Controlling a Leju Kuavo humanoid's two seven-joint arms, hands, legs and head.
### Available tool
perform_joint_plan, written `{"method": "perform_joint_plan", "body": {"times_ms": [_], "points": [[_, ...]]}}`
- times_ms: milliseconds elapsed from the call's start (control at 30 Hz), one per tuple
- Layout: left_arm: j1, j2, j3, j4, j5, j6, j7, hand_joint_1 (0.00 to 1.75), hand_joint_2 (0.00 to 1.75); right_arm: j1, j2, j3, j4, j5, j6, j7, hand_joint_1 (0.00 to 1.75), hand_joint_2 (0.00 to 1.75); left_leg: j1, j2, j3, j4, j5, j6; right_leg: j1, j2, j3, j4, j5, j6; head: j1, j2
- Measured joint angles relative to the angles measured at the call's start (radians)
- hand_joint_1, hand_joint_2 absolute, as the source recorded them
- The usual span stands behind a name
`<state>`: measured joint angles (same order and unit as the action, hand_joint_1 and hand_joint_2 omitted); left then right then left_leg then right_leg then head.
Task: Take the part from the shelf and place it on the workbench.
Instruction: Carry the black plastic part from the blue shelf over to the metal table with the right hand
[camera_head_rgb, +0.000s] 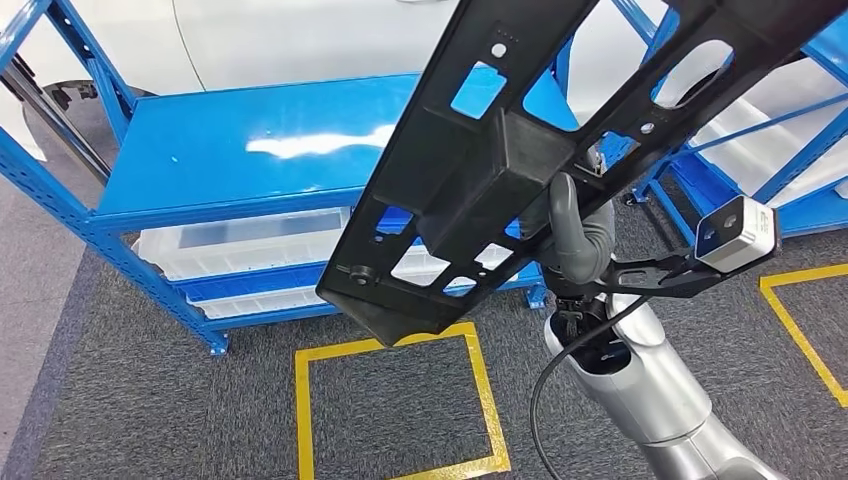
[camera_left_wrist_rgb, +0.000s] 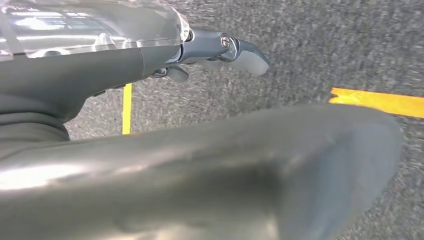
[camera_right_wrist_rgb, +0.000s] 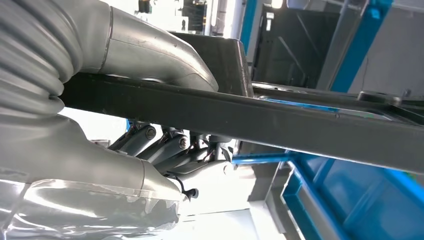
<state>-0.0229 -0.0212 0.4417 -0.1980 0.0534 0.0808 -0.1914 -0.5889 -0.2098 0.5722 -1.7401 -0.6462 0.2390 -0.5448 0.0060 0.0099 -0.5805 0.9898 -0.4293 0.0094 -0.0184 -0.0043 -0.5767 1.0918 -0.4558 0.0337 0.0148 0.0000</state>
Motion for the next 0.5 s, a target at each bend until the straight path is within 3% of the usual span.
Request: {"method": "perform_joint_plan", "body": {"times_ms": [33,67,167,233,300,333,367,400,433,500], "points": [[0.0,0.0,0.003,0.0,0.0,0.003,0.001,0.0,0.0,0.0,-0.003,0.0,-0.003,0.014,0.004,-0.004,1.75,1.75,-0.001,0.0,-0.005,0.005,0.003,-0.006,0.002,0.0,0.033,-0.054,-0.018,-0.006,0.0,0.0],[0.0,0.001,0.006,0.0,0.0,0.007,0.003,0.0,0.0,0.001,-0.006,-0.001,-0.008,0.03,0.006,-0.007,1.75,1.75,-0.001,0.002,-0.009,0.007,0.007,-0.012,0.006,0.001,0.046,-0.081,-0.032,-0.014,-0.001,0.0],[0.0,0.006,0.012,0.0,0.0,0.017,0.005,0.0,0.0,0.005,-0.015,-0.004,-0.023,0.081,-0.002,-0.006,1.75,1.75,0.002,0.004,-0.019,0.021,0.0,-0.029,0.004,0.007,0.041,-0.096,-0.024,-0.041,-0.002,0.0],[0.0,0.009,0.017,0.0,0.0,0.024,0.007,0.0,0.0,0.007,-0.017,-0.009,-0.036,0.112,-0.016,-0.003,1.75,1.75,0.005,0.001,-0.054,0.107,-0.062,-0.037,0.004,0.012,0.034,-0.1,-0.013,-0.056,-0.004,0.0],[0.0,0.014,0.021,0.0,0.0,0.027,0.008,0.0,0.0,0.015,-0.021,-0.015,-0.048,0.144,-0.028,-0.002,1.75,1.75,0.006,-0.001,-0.108,0.248,-0.135,-0.042,0.007,0.021,0.025,-0.099,-0.006,-0.06,-0.005,0.0],[0.0,0.017,0.023,0.0,0.0,0.028,0.008,0.0,0.0,0.022,-0.024,-0.017,-0.052,0.159,-0.033,-0.003,1.75,1.75,0.006,-0.001,-0.124,0.297,-0.151,-0.043,0.008,0.027,0.021,-0.098,-0.003,-0.06,-0.005,0.0],[0.0,0.02,0.025,0.0,-0.001,0.028,0.009,0.0,0.0,0.029,-0.029,-0.021,-0.057,0.175,-0.037,-0.004,1.75,1.75,0.006,-0.002,-0.122,0.309,-0.145,-0.042,0.009,0.035,0.018,-0.096,-0.001,-0.059,-0.005,0.0],[0.0,0.023,0.027,0.0,-0.001,0.028,0.011,0.0,0.0,0.035,-0.034,-0.025,-0.062,0.188,-0.04,-0.006,1.75,1.75,0.006,-0.004,-0.1,0.277,-0.12,-0.04,0.01,0.043,0.017,-0.095,0.001,-0.058,-0.005,0.0],[-0.001,0.025,0.028,0.0,-0.002,0.028,0.013,0.0,0.0,0.039,-0.039,-0.029,-0.066,0.198,-0.043,-0.009,1.75,1.75,0.006,-0.013,-0.062,0.211,-0.085,-0.036,0.01,0.052,0.016,-0.094,0.002,-0.056,-0.005,0.0],[-0.001,0.031,0.032,0.0,-0.004,0.027,0.016,0.0,0.0,0.043,-0.047,-0.036,-0.072,0.212,-0.045,-0.017,1.75,1.75,0.008,-0.055,0.017,0.072,-0.039,-0.026,0.01,0.071,0.012,-0.091,0.005,-0.05,-0.004,0.0]]}}
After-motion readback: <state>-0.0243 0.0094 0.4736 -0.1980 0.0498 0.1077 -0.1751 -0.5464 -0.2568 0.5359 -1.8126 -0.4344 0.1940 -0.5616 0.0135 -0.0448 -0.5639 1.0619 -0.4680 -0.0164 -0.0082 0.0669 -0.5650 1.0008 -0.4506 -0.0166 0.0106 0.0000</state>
